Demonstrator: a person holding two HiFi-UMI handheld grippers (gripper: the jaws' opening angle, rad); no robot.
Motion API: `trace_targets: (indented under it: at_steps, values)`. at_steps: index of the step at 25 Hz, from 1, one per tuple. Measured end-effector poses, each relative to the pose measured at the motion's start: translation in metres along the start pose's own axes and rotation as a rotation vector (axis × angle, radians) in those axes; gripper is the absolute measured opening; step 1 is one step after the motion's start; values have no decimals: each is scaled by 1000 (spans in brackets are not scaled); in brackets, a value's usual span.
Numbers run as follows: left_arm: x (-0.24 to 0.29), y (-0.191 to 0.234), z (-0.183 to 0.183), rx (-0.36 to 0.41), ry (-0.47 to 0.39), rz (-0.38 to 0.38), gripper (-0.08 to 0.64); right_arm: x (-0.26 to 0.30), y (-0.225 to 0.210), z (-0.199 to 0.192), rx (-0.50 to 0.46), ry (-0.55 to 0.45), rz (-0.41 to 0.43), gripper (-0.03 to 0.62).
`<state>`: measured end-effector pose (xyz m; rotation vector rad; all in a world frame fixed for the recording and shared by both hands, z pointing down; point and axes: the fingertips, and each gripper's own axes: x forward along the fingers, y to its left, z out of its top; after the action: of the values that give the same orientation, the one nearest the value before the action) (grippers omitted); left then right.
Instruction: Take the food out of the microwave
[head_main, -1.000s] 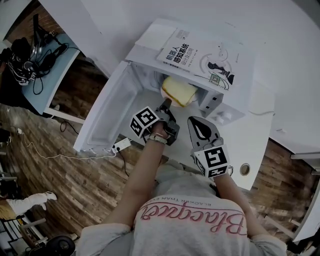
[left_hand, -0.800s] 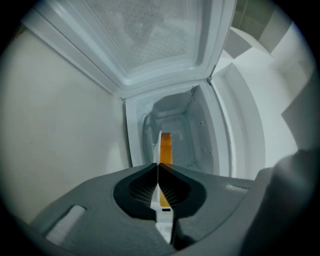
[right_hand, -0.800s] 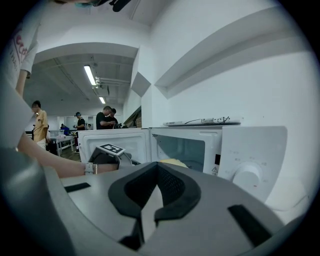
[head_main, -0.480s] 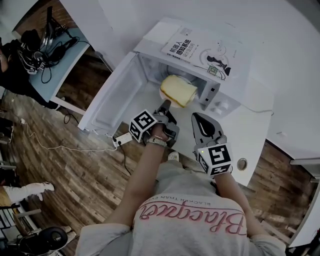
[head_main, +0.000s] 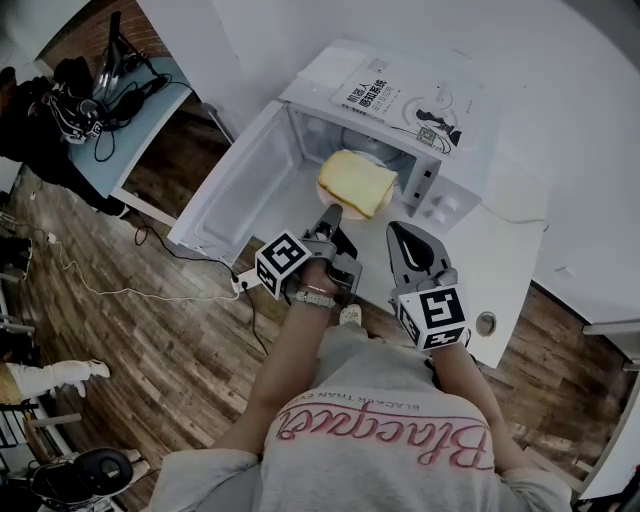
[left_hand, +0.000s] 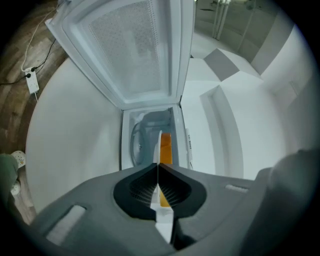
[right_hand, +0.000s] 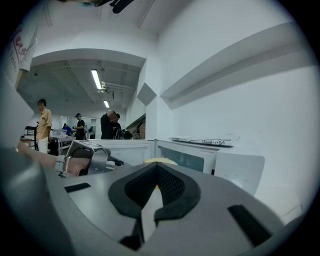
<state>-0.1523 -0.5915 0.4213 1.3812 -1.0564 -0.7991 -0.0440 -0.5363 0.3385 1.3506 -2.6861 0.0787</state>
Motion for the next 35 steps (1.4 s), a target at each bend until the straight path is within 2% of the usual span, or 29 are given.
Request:
trace_targets:
  at_steps: [10,14,20,35]
  values:
    - [-23,-31,-5,-15,-18,-27,14,2,2,14,-10,-49,1,9]
    - [-27,-34,-4,-26,-23,-34,14,0,0,15,-55,-53,-21,9]
    - [-25,-35,-8,-32,-21,-41,14,2,5,15,-77,-57,8,9]
    - [-23,-34,-10,-42,-18,-31,14,0,8,13,-77,-54,40,9]
